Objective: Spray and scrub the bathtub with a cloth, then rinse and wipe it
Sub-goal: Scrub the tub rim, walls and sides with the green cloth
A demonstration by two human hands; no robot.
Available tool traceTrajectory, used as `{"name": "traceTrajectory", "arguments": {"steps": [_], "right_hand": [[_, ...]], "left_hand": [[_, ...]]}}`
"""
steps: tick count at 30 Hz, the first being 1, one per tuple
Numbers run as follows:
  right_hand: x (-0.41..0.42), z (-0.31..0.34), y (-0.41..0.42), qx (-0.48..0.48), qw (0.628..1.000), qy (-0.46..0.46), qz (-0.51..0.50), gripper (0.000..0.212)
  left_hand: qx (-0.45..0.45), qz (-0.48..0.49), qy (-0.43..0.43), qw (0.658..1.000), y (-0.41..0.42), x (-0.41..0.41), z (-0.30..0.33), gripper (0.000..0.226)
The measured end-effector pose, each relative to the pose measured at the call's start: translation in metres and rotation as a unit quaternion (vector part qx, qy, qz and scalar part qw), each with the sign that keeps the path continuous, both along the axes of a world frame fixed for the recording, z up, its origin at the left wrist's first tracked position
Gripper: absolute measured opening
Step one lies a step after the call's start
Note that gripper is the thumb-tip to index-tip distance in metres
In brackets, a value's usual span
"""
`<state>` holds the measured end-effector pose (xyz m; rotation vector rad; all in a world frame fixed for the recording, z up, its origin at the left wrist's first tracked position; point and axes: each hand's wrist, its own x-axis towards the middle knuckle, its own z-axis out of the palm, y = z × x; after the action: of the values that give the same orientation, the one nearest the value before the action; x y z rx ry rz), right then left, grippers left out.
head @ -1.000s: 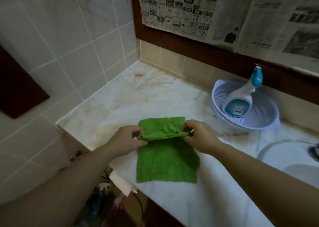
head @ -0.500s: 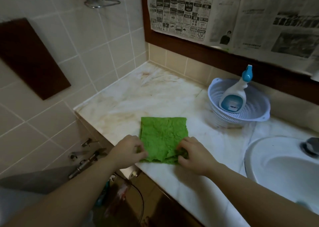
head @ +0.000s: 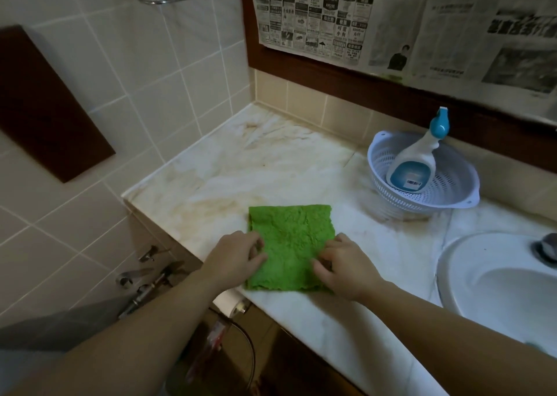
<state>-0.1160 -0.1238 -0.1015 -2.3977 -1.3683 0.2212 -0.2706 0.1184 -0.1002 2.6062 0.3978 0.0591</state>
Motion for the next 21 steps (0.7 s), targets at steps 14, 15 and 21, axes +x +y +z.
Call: {"name": "traceTrajectory", "arguments": {"steps": [14, 15, 21], "right_hand": [[0.086, 0.014, 0.076, -0.173, 0.978, 0.046, -0.104, 0.039], [0.087, 0.015, 0.074, -0.149, 0.983, 0.043, -0.100, 0.032], [0.072, 0.025, 0.040, -0.001, 0.994, 0.066, -0.093, 0.018]], "left_hand": [[0.044, 0.054, 0.111, 0.991, 0.058, 0.086, 0.001, 0.029], [0.020, 0.052, 0.091, 0.994, 0.059, 0.085, 0.001, 0.023], [-0.163, 0.105, -0.035, 0.980, 0.045, 0.054, 0.017, 0.022]]}}
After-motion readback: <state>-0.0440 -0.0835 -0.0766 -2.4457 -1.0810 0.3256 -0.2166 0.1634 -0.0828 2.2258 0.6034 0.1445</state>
